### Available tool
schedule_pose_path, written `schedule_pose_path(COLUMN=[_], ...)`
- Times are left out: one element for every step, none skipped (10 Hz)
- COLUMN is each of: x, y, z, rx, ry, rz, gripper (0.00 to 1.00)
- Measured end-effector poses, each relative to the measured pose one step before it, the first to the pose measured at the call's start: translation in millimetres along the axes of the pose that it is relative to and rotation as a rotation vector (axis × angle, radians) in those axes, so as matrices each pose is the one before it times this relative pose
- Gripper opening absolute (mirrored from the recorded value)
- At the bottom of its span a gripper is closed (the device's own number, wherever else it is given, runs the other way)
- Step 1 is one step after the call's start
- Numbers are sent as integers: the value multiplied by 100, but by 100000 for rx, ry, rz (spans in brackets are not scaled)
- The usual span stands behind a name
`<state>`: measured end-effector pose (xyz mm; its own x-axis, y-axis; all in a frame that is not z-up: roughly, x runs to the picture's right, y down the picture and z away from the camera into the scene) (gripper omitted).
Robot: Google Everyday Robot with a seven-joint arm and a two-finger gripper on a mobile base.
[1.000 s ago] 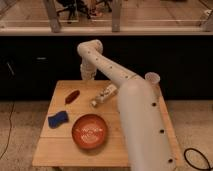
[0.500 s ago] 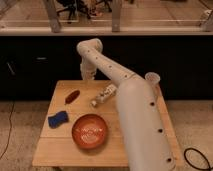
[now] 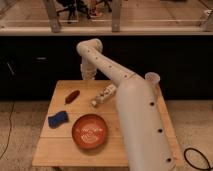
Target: Place the pepper in the ceramic bowl
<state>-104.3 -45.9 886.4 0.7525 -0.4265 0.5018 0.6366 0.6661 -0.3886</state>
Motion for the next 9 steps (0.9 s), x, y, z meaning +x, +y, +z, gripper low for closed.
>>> schedule_pose_path(x=[211,152,156,149,220,308,111,86,35], y=[-287,-350,-309,-278,-142,-204,-147,-162,-163], z=[171,85,202,116,212,262,384,622,377], rx=[703,958,931,983,365,284,-394,-933,-399], ry=[-114,-94,-316,-421,-729,-994,-1331,-1864,-947], rz=[-988,-875,-1104,-1034,-571,-363,-390,-512,-207], gripper=[36,46,56,66,74,79,80,80,80])
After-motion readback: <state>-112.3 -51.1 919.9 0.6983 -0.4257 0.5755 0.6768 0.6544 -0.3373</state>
